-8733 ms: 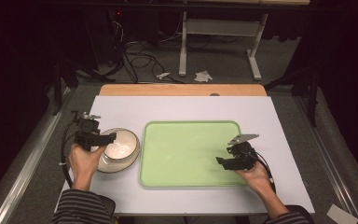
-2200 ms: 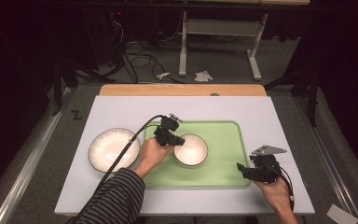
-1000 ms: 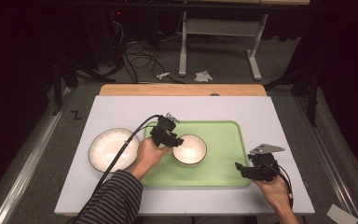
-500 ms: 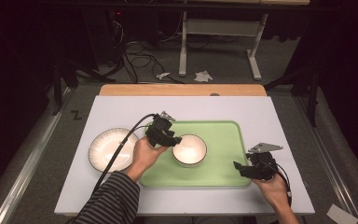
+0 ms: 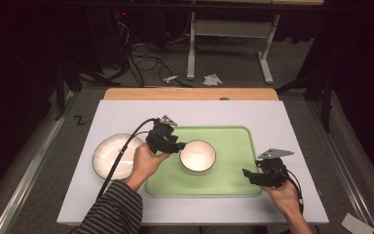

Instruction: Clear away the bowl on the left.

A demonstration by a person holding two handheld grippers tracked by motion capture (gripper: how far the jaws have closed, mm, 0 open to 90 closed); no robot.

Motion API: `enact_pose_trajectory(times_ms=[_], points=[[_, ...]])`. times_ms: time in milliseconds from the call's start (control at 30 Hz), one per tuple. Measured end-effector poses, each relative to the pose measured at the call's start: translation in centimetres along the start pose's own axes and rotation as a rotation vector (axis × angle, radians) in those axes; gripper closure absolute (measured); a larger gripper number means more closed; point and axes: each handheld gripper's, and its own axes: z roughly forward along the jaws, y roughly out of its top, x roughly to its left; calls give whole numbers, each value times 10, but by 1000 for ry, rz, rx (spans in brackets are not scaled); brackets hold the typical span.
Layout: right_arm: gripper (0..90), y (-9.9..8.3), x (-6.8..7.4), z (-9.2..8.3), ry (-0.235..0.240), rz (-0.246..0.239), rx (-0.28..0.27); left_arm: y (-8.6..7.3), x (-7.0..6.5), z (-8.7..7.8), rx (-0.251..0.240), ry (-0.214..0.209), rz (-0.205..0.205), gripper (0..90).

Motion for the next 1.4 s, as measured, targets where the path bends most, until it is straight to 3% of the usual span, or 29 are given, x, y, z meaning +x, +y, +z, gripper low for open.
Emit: enact_pose_trajectory(times_ms=[300, 433, 600, 867, 967, 1200, 1400], points=[[400, 0, 1, 1, 10, 8, -2, 7, 2, -14, -25, -5, 0, 539], [398, 0, 1, 1, 14, 11, -8, 8, 3, -19, -39, -8, -19, 537], [398, 1, 2, 1, 17, 5, -6, 6, 4, -25, -41, 0, -1, 536], [398, 4, 3, 3, 34, -4, -18, 2, 8, -40, -70, -1, -32, 538], [398, 6, 6, 4, 39, -13, -24, 2, 7, -49, -74, -22, -62, 538], [397, 11, 9, 7, 51, -32, -29, -4, 7, -66, -86, -40, -88, 538], [396, 14, 11, 9, 58, -40, -27, -19, 8, -78, -76, -41, -103, 538]])
